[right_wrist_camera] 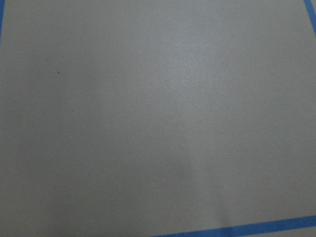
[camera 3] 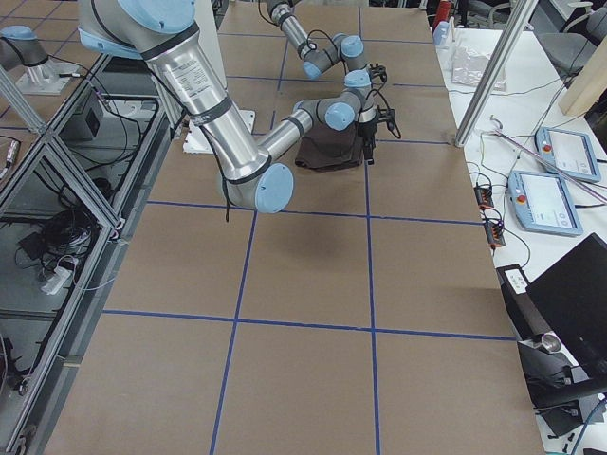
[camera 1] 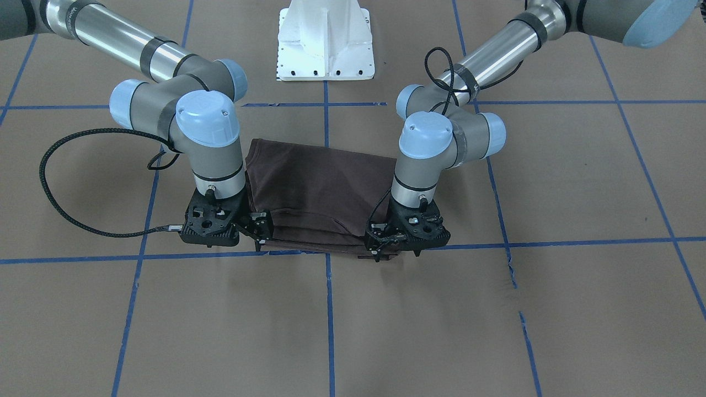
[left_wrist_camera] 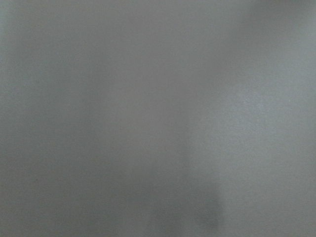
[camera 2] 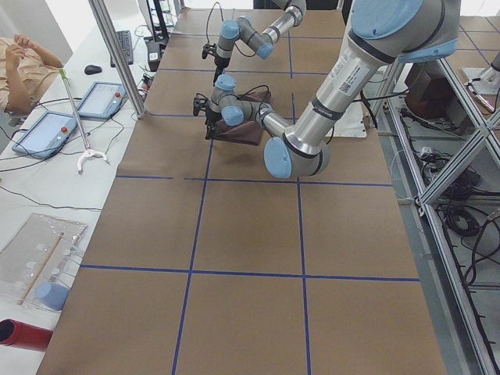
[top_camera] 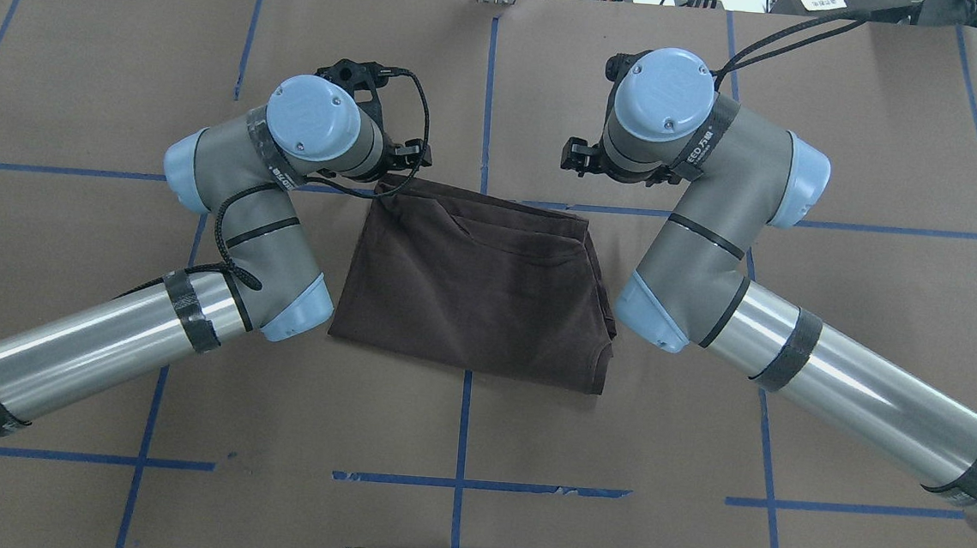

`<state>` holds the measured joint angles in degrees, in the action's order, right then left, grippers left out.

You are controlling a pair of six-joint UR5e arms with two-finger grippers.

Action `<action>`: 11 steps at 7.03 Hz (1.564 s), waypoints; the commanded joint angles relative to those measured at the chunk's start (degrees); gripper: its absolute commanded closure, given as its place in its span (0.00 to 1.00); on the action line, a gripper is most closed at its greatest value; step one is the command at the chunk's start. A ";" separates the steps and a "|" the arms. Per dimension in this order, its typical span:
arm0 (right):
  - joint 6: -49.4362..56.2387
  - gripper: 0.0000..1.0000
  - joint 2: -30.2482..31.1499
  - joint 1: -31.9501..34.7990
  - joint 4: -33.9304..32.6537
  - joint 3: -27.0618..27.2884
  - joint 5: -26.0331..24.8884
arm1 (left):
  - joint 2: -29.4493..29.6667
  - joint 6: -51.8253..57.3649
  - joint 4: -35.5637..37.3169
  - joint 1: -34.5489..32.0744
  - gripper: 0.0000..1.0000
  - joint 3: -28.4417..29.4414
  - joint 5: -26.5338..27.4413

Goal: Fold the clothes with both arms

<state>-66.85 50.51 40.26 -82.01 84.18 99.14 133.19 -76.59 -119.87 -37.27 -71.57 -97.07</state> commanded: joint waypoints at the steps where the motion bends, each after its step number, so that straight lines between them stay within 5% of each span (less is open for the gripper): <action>1: 0.14 0.00 0.21 0.00 0.00 0.02 0.00 | -1.26 -5.23 -3.08 1.75 0.38 -0.15 -0.40; 2: 0.14 0.00 0.21 0.00 0.00 0.02 0.00 | -1.26 -5.23 -3.08 1.93 0.83 -0.24 -0.40; 3: 0.14 0.00 0.21 0.00 0.00 0.02 0.09 | -1.26 -5.23 -3.08 1.93 1.00 -0.24 -0.49; 9: 0.14 0.00 0.21 -0.09 0.09 0.02 0.17 | -8.55 -0.66 -2.73 -1.32 0.96 -5.94 -0.14; 10: 0.22 0.00 0.03 0.00 0.01 0.45 0.35 | -8.99 2.99 -2.73 -1.75 0.01 -6.65 -0.14; 11: 0.31 0.00 0.64 0.26 -0.26 2.46 2.53 | -10.57 7.21 -2.47 -2.71 0.00 -9.61 -0.49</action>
<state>-66.63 50.76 40.30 -82.04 85.02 99.99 124.12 -73.62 -122.54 -39.13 -78.54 -97.30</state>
